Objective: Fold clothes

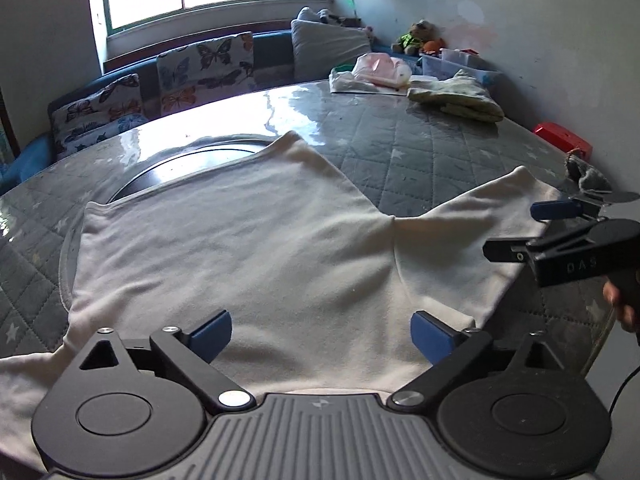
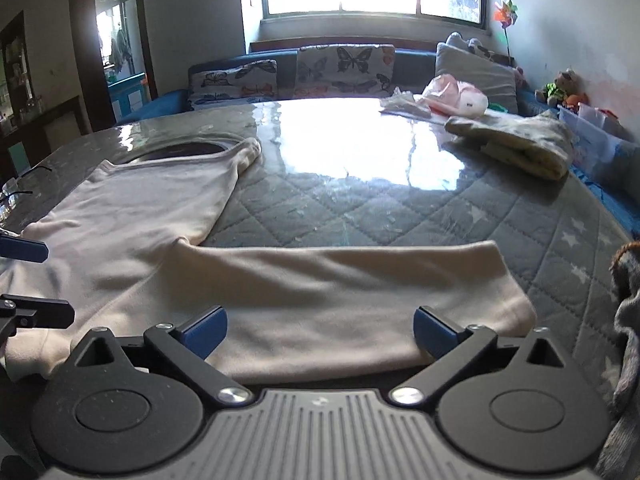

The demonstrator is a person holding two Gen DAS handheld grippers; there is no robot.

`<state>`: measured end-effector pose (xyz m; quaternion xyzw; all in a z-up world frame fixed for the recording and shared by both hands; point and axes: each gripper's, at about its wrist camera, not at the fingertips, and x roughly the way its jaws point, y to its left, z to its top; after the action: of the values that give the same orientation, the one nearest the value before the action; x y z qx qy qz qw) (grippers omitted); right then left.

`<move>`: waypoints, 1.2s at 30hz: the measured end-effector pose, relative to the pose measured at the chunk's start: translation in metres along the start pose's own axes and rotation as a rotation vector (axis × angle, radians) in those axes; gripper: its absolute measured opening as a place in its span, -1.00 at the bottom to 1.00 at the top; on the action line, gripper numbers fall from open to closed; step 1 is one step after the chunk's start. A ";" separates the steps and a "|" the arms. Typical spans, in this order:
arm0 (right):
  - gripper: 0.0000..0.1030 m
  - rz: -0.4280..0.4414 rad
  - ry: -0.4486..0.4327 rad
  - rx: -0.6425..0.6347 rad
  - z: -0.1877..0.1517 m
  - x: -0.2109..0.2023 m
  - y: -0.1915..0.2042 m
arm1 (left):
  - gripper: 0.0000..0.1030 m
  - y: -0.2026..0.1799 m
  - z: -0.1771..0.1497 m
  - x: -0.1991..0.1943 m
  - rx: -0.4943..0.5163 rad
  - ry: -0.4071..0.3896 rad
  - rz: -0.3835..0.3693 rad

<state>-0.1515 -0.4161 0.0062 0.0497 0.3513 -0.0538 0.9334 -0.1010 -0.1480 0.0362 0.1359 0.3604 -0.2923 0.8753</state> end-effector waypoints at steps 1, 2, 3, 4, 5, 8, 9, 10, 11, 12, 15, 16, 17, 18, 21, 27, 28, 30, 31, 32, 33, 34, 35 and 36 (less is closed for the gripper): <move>1.00 -0.004 0.000 -0.004 -0.001 0.000 0.001 | 1.00 -0.001 0.000 0.001 -0.001 0.005 0.007; 1.00 -0.007 0.000 -0.008 -0.002 0.001 0.002 | 1.00 -0.001 0.000 0.003 -0.003 0.014 0.009; 1.00 -0.012 0.000 -0.016 -0.003 0.001 0.003 | 1.00 -0.001 0.000 0.005 -0.006 0.023 0.010; 1.00 -0.016 0.001 -0.023 -0.003 0.002 0.004 | 1.00 -0.001 0.000 0.007 -0.009 0.033 0.012; 1.00 -0.023 0.001 -0.030 -0.004 0.002 0.005 | 1.00 -0.001 0.000 0.009 -0.012 0.049 0.015; 1.00 -0.034 0.002 -0.041 -0.004 0.003 0.008 | 1.00 0.000 -0.001 0.016 -0.026 0.078 0.017; 1.00 -0.036 0.005 -0.039 -0.004 0.003 0.009 | 1.00 0.001 -0.002 0.018 -0.034 0.091 0.015; 1.00 -0.038 0.008 -0.036 -0.003 0.004 0.009 | 1.00 0.001 -0.002 0.020 -0.042 0.102 0.013; 1.00 -0.040 0.011 -0.033 -0.003 0.004 0.009 | 1.00 0.002 -0.002 0.020 -0.045 0.104 0.014; 1.00 -0.042 0.013 -0.033 -0.003 0.004 0.009 | 1.00 0.002 -0.002 0.020 -0.045 0.103 0.015; 1.00 -0.047 0.019 -0.035 -0.002 0.005 0.009 | 1.00 0.002 -0.001 0.021 -0.050 0.113 0.016; 1.00 -0.048 0.024 -0.034 -0.001 0.006 0.009 | 1.00 0.002 -0.001 0.021 -0.053 0.117 0.017; 1.00 -0.049 0.027 -0.034 -0.001 0.006 0.009 | 1.00 0.002 0.000 0.022 -0.057 0.123 0.020; 1.00 -0.049 0.030 -0.034 0.000 0.006 0.010 | 1.00 0.002 0.001 0.022 -0.061 0.128 0.023; 1.00 -0.051 0.038 -0.035 0.001 0.007 0.011 | 1.00 0.001 0.004 0.024 -0.067 0.146 0.032; 1.00 -0.055 0.042 -0.030 0.001 0.007 0.009 | 1.00 0.001 0.007 0.026 -0.074 0.167 0.037; 1.00 -0.055 0.041 -0.030 0.001 0.007 0.009 | 1.00 0.001 0.007 0.026 -0.074 0.167 0.038; 1.00 -0.055 0.039 -0.030 0.000 0.007 0.009 | 1.00 0.000 0.007 0.026 -0.076 0.165 0.040; 1.00 -0.056 0.038 -0.029 0.000 0.007 0.009 | 1.00 0.000 0.007 0.026 -0.077 0.165 0.041; 1.00 -0.057 0.038 -0.029 0.000 0.007 0.009 | 1.00 0.000 0.007 0.026 -0.078 0.164 0.042; 1.00 -0.056 0.038 -0.029 0.000 0.007 0.009 | 1.00 0.000 0.007 0.027 -0.078 0.164 0.043; 1.00 -0.056 0.038 -0.029 0.000 0.007 0.009 | 1.00 0.000 0.007 0.027 -0.079 0.165 0.043; 1.00 -0.057 0.037 -0.028 0.000 0.007 0.010 | 1.00 0.000 0.007 0.027 -0.080 0.165 0.044; 1.00 -0.057 0.036 -0.028 0.000 0.007 0.010 | 1.00 0.000 0.007 0.027 -0.081 0.166 0.044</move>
<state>-0.1452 -0.4070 0.0022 0.0274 0.3702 -0.0747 0.9255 -0.0821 -0.1622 0.0222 0.1319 0.4400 -0.2456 0.8536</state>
